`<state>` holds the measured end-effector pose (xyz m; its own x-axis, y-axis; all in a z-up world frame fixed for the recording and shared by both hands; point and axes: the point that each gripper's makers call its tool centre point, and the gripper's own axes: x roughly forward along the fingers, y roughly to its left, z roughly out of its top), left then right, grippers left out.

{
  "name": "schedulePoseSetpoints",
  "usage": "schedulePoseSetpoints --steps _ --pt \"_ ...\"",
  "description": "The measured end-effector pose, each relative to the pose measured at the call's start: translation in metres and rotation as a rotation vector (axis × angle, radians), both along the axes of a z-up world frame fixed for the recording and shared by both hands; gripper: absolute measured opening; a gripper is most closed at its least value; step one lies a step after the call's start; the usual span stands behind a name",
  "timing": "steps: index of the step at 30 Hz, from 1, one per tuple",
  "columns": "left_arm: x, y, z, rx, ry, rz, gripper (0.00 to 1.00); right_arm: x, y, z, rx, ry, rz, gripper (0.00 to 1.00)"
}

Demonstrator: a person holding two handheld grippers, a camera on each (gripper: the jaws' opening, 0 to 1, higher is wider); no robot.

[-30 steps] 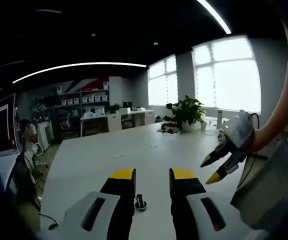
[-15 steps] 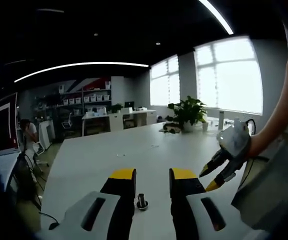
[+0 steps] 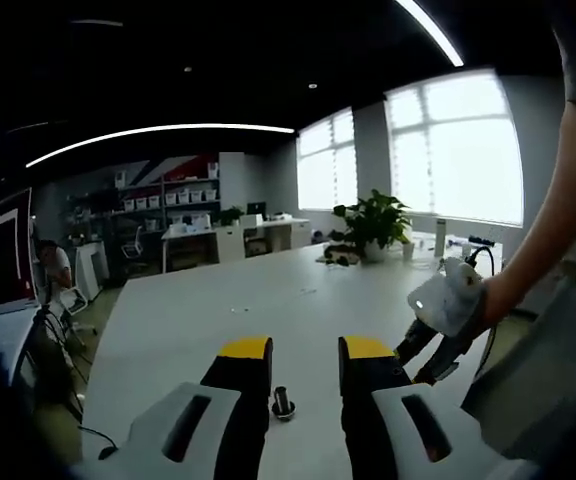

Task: Place the washer onto the threaded stud by aligning its center hole with the stud, sliding it down to the base, and recovering from edge contact or off-axis alignment until the washer reaches the visible bottom stop.

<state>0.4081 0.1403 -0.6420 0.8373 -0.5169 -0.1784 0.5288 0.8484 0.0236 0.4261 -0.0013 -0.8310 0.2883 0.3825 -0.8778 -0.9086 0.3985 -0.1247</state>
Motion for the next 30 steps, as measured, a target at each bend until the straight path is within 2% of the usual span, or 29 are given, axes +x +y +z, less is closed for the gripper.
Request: schedulePoseSetpoints --steps 13,30 --pt "0.001 0.002 -0.001 -0.001 0.001 0.006 0.25 -0.002 0.001 -0.02 -0.062 0.037 0.05 0.32" --pt "0.001 0.004 -0.003 -0.005 0.009 0.014 0.24 0.001 0.004 -0.027 -0.073 0.047 0.07 0.29"
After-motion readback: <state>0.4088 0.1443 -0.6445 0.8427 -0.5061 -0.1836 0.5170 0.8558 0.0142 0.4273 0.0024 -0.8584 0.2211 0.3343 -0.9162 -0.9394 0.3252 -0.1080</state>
